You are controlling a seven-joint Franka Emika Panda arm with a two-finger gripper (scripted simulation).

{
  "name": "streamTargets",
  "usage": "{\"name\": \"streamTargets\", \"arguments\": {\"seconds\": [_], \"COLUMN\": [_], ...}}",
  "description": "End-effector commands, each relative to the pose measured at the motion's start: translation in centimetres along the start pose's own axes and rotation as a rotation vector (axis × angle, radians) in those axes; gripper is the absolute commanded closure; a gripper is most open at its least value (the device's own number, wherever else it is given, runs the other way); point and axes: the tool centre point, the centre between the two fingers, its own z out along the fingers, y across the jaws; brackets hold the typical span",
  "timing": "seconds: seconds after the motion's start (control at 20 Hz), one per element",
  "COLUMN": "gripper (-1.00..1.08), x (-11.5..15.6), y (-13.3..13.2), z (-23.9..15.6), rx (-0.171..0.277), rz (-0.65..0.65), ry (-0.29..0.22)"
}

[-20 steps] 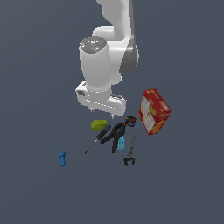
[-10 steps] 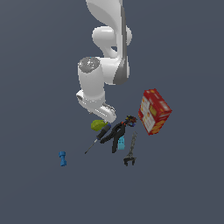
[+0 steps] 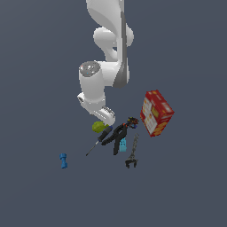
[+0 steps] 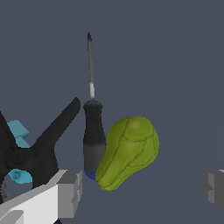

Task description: Pick up a designated object from a clutter of objects.

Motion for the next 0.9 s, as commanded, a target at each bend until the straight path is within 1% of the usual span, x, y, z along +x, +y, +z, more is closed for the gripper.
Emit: {"name": "streamTargets", "arguments": {"seconds": [0.0, 0.5, 0.8, 0.85], "gripper": [-0.92, -0.92, -0.92, 1.08], "x": [0.0, -0.1, -0.1, -0.1], "y": [0.0, 0.1, 0.1, 0.1], "z": [0.2, 4.1, 5.1, 5.1], "rx": [0.000, -0.001, 0.000, 0.000], "rz": [0.000, 0.004, 0.005, 0.005], "ry": [0.000, 0.001, 0.001, 0.001]}}
